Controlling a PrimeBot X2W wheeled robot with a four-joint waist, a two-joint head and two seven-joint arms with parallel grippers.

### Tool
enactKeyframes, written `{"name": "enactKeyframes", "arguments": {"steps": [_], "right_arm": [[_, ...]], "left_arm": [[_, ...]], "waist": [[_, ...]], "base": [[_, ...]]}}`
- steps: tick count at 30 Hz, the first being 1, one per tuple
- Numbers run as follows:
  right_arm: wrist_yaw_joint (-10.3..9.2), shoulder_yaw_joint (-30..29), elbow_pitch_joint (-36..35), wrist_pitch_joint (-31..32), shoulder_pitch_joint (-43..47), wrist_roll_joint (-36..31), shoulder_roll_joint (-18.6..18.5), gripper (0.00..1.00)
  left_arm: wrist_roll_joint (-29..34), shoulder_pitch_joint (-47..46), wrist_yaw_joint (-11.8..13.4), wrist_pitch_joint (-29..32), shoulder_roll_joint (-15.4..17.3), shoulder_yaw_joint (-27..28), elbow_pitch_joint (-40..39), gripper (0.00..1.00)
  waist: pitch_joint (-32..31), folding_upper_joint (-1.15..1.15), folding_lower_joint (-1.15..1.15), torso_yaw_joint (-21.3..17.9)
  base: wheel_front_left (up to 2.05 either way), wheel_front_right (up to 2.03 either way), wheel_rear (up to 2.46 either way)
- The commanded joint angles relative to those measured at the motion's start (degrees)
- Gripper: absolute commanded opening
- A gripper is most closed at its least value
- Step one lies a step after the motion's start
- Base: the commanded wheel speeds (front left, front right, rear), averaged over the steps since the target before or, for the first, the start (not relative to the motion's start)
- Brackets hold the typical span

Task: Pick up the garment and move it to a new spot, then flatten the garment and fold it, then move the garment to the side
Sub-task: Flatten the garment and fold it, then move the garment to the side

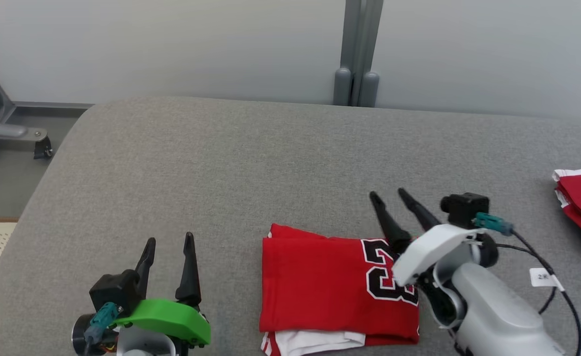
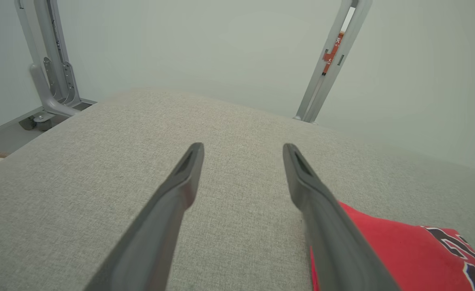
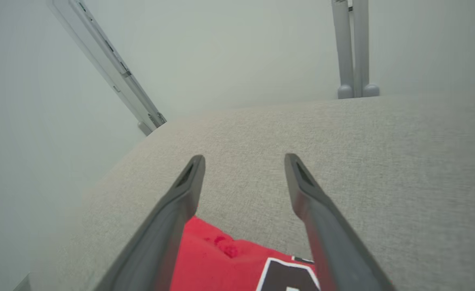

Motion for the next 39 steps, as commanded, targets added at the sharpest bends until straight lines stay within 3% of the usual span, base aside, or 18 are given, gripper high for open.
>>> {"name": "enactKeyframes", "arguments": {"steps": [1, 6, 11, 15, 23, 39], "right_arm": [[-0.02, -2.7, -0.6, -0.6, 1.9, -2.6, -1.0, 1.0], [-0.02, -14.0, -6.4, -0.9, 6.9, -13.8, -1.8, 1.0], [-0.02, -24.3, -15.3, -0.9, 15.7, -25.3, 1.4, 1.0], [-0.02, -28.1, -21.3, -0.9, 21.6, -31.1, 4.1, 1.0], [-0.03, -27.6, -27.5, -0.9, 27.9, -33.5, 5.8, 1.0], [-0.03, -26.6, -26.2, -0.9, 28.7, -29.4, 5.8, 1.0]], "left_arm": [[-0.1, -1.3, -0.6, -0.7, -0.4, -0.2, 0.3, 1.0], [1.7, -1.9, -1.1, -2.9, -0.8, -0.9, 1.8, 1.0], [2.6, -0.9, -1.5, -4.2, -1.3, -1.0, 4.4, 1.0], [3.3, 0.4, -1.9, -4.7, -1.7, -0.5, 6.0, 1.0], [3.8, 4.1, -2.8, -4.9, -2.4, 1.9, 6.1, 1.0], [5.5, 6.8, -3.9, -5.0, -3.6, 4.7, 4.7, 1.0]], "waist": [[-0.2, 0.0, 0.0, -1.3], [-0.6, 0.0, 0.0, -3.2], [-1.4, 0.0, 0.0, -4.7], [-2.1, 0.0, 0.0, -5.8], [-3.3, 0.0, 0.0, -8.3], [-4.1, 0.0, 0.0, -8.3]], "base": [[0.0, 0.0, 0.0], [0.0, 0.0, 0.0], [0.0, 0.0, 0.0], [0.0, 0.0, 0.0], [0.0, 0.0, 0.0], [0.0, 0.0, 0.0]]}}
